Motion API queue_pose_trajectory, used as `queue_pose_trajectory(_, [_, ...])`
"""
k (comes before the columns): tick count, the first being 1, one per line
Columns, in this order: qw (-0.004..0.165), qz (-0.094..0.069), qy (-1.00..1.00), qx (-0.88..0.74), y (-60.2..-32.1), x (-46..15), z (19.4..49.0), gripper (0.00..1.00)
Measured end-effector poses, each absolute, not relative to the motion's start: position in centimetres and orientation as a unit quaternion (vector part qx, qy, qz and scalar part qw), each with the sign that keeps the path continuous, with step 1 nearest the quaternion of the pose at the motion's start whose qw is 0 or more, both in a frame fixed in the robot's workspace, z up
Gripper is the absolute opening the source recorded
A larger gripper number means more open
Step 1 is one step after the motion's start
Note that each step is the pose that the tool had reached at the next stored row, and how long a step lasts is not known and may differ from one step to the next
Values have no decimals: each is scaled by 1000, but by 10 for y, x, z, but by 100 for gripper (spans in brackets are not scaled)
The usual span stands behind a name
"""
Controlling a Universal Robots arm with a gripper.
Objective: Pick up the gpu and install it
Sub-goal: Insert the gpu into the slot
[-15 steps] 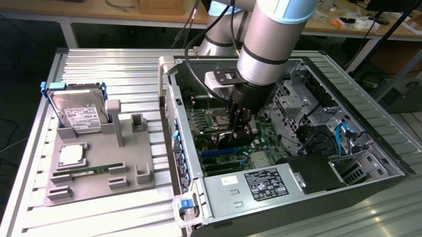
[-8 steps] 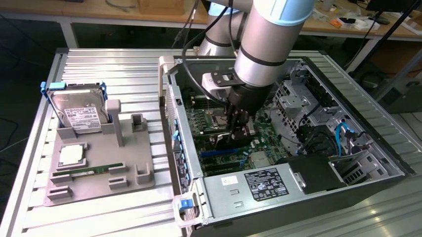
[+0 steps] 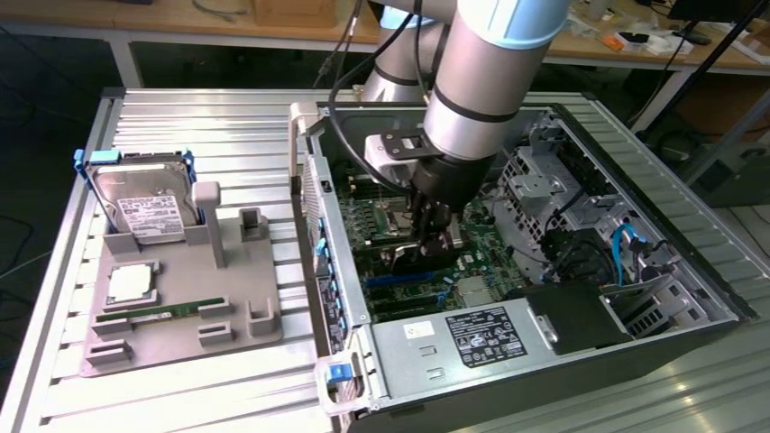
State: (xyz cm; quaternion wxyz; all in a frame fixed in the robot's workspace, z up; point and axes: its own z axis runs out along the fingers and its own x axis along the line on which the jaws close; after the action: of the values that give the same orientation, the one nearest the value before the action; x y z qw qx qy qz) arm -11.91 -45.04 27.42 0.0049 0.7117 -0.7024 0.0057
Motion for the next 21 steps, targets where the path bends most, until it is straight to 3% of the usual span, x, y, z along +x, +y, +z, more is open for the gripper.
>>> queue_pose_trajectory(21, [1,2,-702,712,-450,-122,272,27])
